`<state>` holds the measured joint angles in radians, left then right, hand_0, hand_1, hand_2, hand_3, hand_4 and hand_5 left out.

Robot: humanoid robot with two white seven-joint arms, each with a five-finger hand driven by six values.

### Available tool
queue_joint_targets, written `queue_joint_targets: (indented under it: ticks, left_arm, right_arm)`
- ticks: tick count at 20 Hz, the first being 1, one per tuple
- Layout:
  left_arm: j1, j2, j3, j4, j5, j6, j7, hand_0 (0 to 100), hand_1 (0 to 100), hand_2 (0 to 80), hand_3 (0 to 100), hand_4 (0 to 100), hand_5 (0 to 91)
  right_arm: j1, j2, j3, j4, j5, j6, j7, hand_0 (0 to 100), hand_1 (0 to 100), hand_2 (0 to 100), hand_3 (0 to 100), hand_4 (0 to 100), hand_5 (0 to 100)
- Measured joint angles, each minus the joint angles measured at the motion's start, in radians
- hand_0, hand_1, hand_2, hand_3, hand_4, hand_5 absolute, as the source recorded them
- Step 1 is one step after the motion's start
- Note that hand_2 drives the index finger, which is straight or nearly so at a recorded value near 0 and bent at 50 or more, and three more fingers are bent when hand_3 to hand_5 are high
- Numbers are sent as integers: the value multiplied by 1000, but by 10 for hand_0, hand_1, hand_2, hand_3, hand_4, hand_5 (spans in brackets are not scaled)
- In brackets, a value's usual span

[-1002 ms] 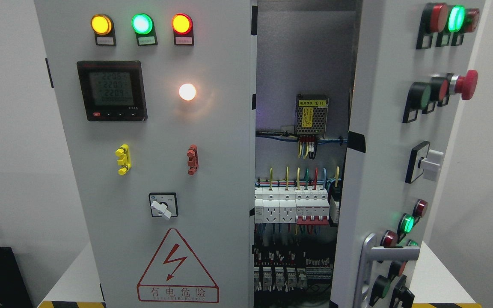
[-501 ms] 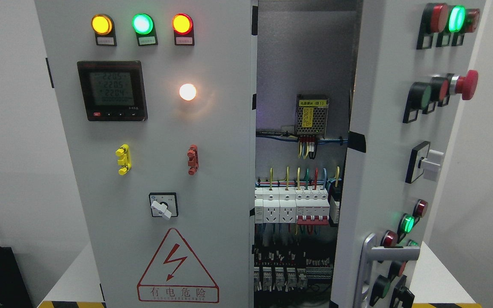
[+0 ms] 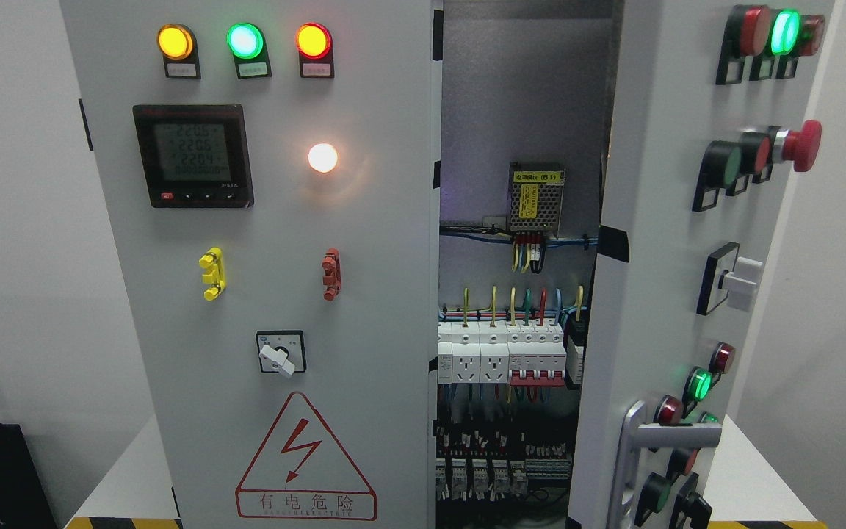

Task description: Open door with both hands

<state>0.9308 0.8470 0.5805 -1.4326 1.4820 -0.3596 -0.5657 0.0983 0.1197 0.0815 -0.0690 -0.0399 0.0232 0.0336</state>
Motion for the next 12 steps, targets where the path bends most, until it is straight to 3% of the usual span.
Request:
queue_joint_targets:
  ticks: [5, 12]
  left_arm:
    - [24, 166, 117, -60, 126, 130, -57, 120, 389, 0, 0, 0, 0]
    - [32, 334, 209, -144, 185, 165, -100, 120, 389, 0, 0, 0, 0]
  right_arm:
    - [0, 0, 0, 0, 0, 0, 0, 120, 389, 0, 0, 0, 0]
    - [0, 0, 0, 0, 0, 0, 0, 120, 389, 0, 0, 0, 0]
